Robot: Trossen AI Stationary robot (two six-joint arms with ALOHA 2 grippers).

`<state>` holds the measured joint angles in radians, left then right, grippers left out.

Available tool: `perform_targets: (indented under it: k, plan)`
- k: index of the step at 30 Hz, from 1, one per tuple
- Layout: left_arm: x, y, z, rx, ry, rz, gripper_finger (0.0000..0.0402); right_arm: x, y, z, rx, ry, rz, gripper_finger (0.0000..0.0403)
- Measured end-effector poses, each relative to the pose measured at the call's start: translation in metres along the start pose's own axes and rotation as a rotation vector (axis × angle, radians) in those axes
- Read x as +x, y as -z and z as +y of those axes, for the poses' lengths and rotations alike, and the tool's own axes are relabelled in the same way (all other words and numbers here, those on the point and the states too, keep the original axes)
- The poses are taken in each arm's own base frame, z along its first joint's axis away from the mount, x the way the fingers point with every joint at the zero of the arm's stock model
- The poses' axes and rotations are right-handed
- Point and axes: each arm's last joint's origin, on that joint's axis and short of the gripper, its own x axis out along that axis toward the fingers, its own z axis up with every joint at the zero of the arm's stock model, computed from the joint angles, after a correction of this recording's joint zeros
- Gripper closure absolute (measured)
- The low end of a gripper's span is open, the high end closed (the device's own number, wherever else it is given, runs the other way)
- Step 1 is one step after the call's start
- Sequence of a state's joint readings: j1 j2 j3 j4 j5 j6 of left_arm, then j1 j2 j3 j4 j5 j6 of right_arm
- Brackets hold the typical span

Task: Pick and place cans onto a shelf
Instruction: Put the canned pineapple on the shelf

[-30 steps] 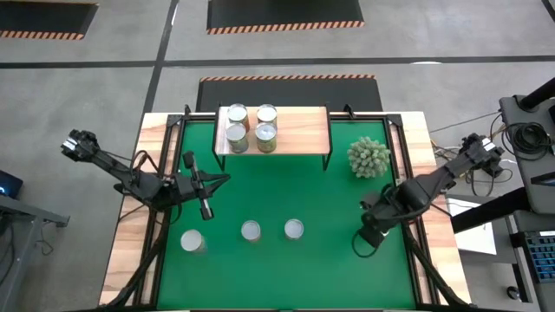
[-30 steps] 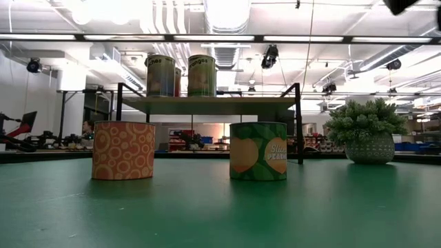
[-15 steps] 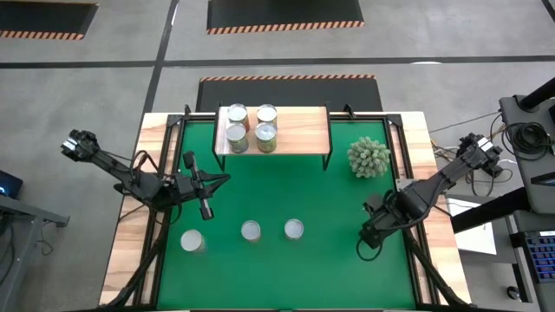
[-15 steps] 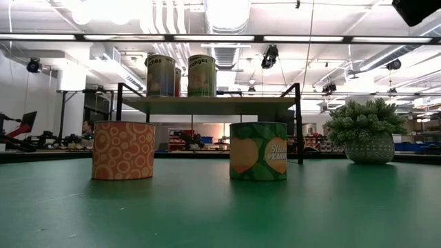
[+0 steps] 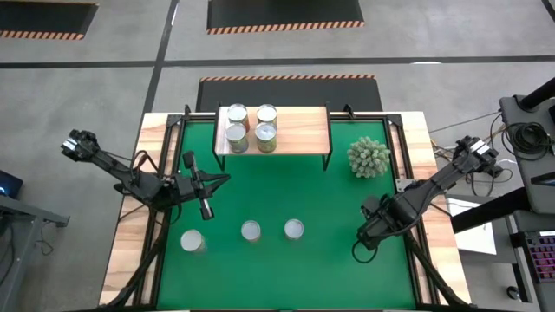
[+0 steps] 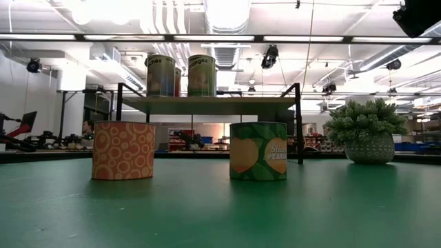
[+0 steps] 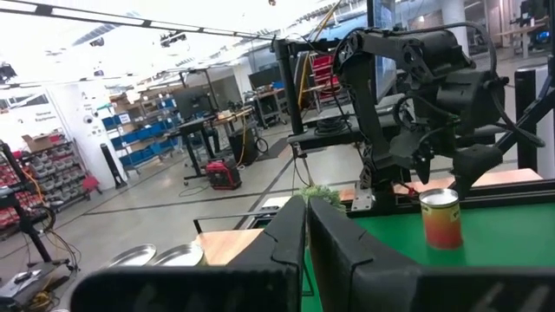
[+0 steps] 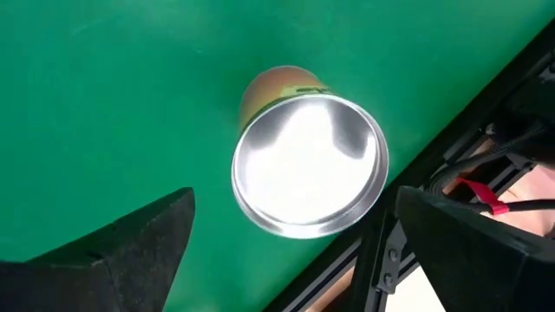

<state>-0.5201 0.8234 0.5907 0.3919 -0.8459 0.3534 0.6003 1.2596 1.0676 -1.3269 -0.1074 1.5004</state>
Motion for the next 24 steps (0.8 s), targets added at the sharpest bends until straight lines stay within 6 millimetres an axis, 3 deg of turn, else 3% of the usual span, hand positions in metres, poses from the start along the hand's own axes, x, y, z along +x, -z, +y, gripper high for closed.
perform_targets:
  k: [15,24]
  plan:
    - [0.000,0.000,0.000,-0.003,-0.001,-0.003,0.0402,0.035,-0.004,-0.005,0.001,0.075,0.003,0.0016]
    - [0.000,0.000,0.000,-0.003,-0.002,-0.003,0.0402,0.038,-0.005,-0.004,-0.003,0.050,-0.025,0.0103]
